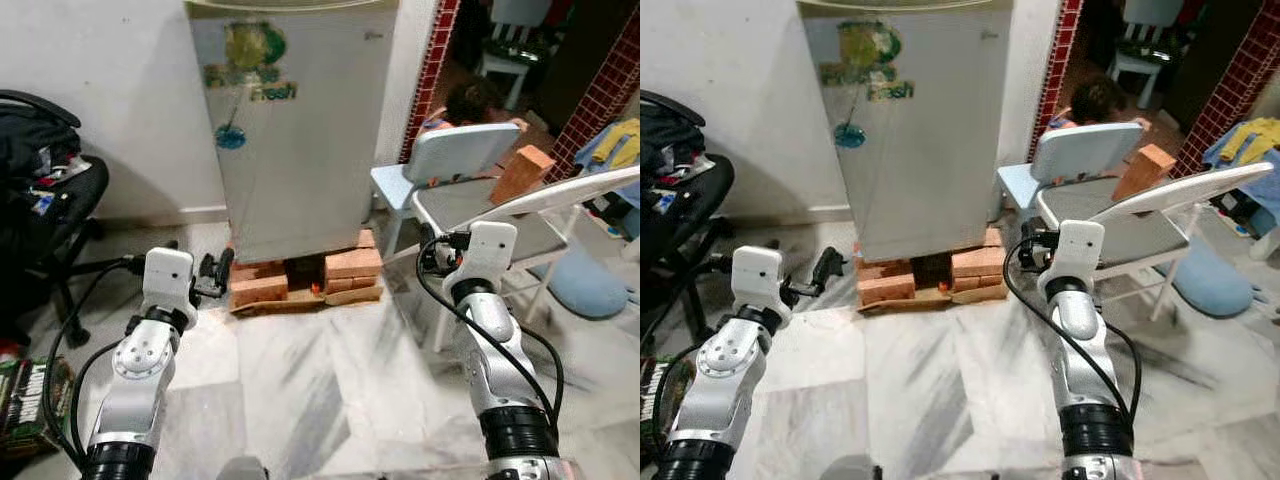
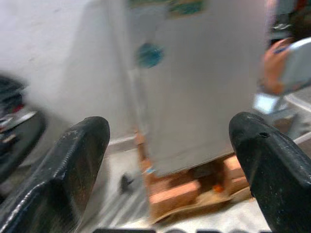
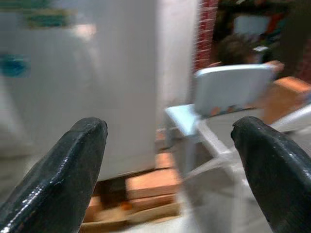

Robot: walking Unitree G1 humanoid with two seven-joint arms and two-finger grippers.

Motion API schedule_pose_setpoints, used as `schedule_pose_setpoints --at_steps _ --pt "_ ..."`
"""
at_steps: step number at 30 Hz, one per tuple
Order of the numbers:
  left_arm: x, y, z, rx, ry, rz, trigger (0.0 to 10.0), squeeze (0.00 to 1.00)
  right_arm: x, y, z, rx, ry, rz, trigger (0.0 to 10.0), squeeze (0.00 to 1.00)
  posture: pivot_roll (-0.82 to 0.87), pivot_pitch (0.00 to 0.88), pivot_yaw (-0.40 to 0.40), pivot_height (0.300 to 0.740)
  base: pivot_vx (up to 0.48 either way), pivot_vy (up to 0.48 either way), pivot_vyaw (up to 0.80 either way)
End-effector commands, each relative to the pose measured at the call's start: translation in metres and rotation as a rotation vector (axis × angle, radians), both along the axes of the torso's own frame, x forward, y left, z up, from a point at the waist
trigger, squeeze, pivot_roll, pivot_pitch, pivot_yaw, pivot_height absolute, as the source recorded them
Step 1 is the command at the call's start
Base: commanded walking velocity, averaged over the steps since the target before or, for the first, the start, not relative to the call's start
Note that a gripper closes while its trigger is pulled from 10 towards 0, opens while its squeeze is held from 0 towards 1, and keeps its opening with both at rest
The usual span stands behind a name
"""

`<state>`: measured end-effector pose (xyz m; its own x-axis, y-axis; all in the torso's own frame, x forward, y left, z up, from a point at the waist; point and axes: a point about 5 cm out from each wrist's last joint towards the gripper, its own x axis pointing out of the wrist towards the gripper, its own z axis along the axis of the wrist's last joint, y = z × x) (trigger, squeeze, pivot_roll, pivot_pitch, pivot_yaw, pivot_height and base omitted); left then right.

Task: Restocking fridge

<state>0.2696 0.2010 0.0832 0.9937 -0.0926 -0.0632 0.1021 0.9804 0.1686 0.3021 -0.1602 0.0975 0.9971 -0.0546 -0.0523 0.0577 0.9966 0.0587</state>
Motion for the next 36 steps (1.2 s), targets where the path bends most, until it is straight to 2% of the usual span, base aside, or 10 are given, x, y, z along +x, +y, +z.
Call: schedule_pose_setpoints --at_steps 1,10,23,32,36 --pt "0.0022 0.001 0.0019 -0.018 -0.008 0.005 10.0 0.0 0.0026 0.0014 0.0049 -0.014 -0.019 0.014 10.0 0.0 0.11 0.0 -0.017 0.74 0.0 0.48 0.0" --pt "0.0023 -0.0006 0.0031 -0.026 -0.018 -0.013 10.0 0.0 0.0037 0.0013 0.0049 -0.01 -0.019 0.014 10.0 0.0 0.1 0.0 -0.02 0.74 0.0 0.464 0.0" --pt "0.0032 -0.0004 0.0022 -0.045 -0.018 -0.044 10.0 0.0 0.0045 -0.0002 0.0046 -0.01 -0.02 0.007 10.0 0.0 0.1 0.0 -0.017 0.74 0.308 0.363 -0.33" --pt "0.0035 0.0002 0.0011 -0.048 -0.002 -0.051 10.0 0.0 0.0049 0.0004 0.0044 -0.002 -0.015 0.002 10.0 0.0 0.1 0.0 -0.016 0.74 0.435 0.027 0.0" --pt "0.0037 -0.0025 0.0019 -0.043 -0.01 -0.078 10.0 0.0 0.0052 0.0004 0.0046 -0.006 -0.018 0.004 10.0 0.0 0.1 0.0 -0.015 0.74 0.446 0.0 -0.8"
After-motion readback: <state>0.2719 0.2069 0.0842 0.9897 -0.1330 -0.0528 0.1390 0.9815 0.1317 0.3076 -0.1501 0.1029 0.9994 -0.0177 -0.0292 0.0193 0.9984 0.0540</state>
